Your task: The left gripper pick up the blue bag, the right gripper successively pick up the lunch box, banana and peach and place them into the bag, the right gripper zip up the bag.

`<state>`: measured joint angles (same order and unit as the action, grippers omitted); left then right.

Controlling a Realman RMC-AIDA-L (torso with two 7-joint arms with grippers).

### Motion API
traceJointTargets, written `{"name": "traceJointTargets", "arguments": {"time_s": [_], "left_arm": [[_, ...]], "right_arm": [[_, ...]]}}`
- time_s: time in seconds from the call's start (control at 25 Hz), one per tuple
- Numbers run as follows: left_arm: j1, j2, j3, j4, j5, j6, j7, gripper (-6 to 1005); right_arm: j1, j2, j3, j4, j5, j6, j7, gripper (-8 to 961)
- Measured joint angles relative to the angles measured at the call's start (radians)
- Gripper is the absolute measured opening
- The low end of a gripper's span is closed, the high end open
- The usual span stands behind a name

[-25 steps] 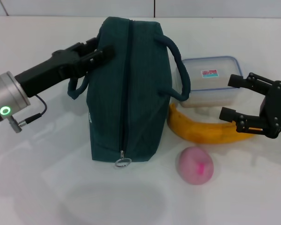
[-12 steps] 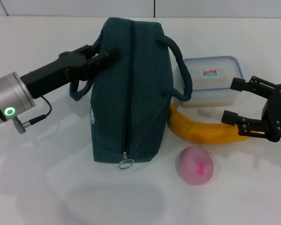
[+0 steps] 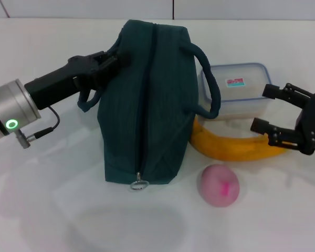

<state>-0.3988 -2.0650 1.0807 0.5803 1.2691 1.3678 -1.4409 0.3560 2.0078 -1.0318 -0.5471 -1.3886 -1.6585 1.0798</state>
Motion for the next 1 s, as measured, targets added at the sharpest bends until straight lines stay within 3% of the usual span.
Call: {"name": "traceJointTargets", "arguments": {"time_s": [0.04, 0.12, 0.56, 0.72, 1.0], "left_arm": [[0.000, -0.002, 0.000, -0.002, 0.000, 0.001, 0.005, 315], [0.000, -0.008, 0.000, -0.004, -0.002, 0.002, 0.017, 91], [-0.007, -0.021, 0.001, -0.008, -0.025, 0.005, 0.054, 48], [-0.008, -0.021, 0.001, -0.009, -0.026, 0.010, 0.065, 44], [-0.019, -0.020, 0.002, -0.005, -0.020, 0.009, 0.109, 42]], "right_arm": [[0.005, 0.001, 0.009, 0.022, 0.009, 0.001, -0.007, 870], [0.012, 0.001, 0.024, 0.077, 0.042, 0.006, -0.019, 870], [0.067, 0.015, 0.032, 0.543, 0.543, 0.044, -0.114, 869], [0.070, 0.017, 0.033, 0.591, 0.622, 0.071, -0.006, 870], [0.075, 0.019, 0.037, 0.597, 0.701, 0.248, 0.320, 870]]}}
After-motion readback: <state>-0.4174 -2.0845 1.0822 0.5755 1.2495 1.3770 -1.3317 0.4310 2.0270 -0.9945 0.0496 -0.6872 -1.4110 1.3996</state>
